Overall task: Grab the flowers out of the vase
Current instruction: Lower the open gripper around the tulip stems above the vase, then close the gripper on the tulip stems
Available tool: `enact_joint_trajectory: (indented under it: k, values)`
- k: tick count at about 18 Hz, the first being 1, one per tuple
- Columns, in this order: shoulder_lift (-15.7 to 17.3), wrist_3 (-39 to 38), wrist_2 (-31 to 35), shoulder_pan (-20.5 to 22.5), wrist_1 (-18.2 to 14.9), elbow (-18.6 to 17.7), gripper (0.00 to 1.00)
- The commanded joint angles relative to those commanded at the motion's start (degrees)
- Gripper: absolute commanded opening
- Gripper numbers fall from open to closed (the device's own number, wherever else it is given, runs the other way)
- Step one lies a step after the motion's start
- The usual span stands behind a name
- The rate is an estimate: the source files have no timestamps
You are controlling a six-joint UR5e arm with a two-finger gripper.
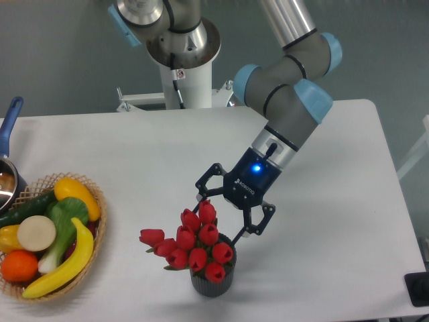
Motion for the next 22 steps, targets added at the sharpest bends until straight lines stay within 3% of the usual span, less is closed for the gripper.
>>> enact_joint_trajectory:
  k: [6,7,8,10,11,13,14,22]
  values:
    - [-4.9,0.0,0.1,-1.5,0.0,6.3,1.00]
    - [-5.5,0.0,0.1,-1.9,0.0,6.9,0.94]
    - [-5.6,0.0,0.1,-2.0,0.0,7.0,0.86]
    - [-5.2,0.1,0.3,-2.0,0.0,6.6,0.50]
    - [-5.0,0.2,0.8,-1.9,0.0,6.6,0.26]
    - [-5.0,0.3,1.0,-1.8,0.0,6.4,0.04]
    - [-4.9,0.2,1.1,-1.6,-0.1,6.4,0.00]
    - [-2.6,-0.3,3.5,-0.9,-0.1,5.2,0.00]
